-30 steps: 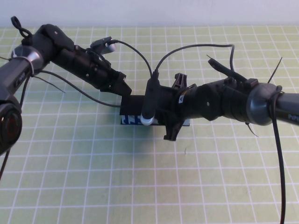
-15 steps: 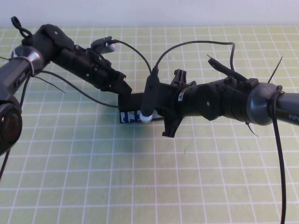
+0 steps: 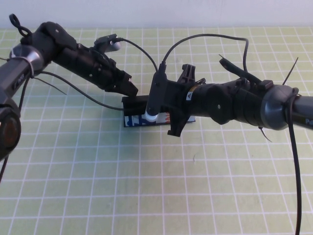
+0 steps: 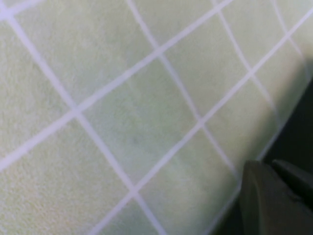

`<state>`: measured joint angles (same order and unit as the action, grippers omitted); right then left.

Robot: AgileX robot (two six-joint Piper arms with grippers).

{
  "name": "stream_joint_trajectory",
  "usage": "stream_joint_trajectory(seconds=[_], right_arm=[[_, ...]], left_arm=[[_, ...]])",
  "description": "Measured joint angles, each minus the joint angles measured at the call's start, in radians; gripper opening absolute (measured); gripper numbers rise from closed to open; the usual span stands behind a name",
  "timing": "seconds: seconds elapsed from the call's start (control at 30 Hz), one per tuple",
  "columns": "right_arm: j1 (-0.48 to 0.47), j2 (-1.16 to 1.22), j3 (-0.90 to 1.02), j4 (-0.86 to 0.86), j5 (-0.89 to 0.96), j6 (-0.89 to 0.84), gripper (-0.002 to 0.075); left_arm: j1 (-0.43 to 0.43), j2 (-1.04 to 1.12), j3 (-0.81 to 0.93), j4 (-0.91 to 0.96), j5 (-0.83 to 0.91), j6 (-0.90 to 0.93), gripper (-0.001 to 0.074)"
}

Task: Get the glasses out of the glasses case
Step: Pick up the glasses from the glasses case

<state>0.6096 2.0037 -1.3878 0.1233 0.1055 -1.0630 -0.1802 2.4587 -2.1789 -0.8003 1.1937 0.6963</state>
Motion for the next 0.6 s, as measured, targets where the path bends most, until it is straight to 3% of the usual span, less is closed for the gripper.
stream_joint_trajectory(seconds=[0.43, 0.6], right_arm=[[0.000, 0.000, -0.027, 0.002, -0.014, 0.000, -0.0007], [0.000, 0.002, -0.027, 0.005, -0.021, 0.002, -0.0007]], left_arm=[[0.077, -0.329, 0.036, 0.073, 0.026, 0.016, -0.0004], [0.070, -0.503, 0.303, -0.013, 0.026, 0.163, -0.0004]])
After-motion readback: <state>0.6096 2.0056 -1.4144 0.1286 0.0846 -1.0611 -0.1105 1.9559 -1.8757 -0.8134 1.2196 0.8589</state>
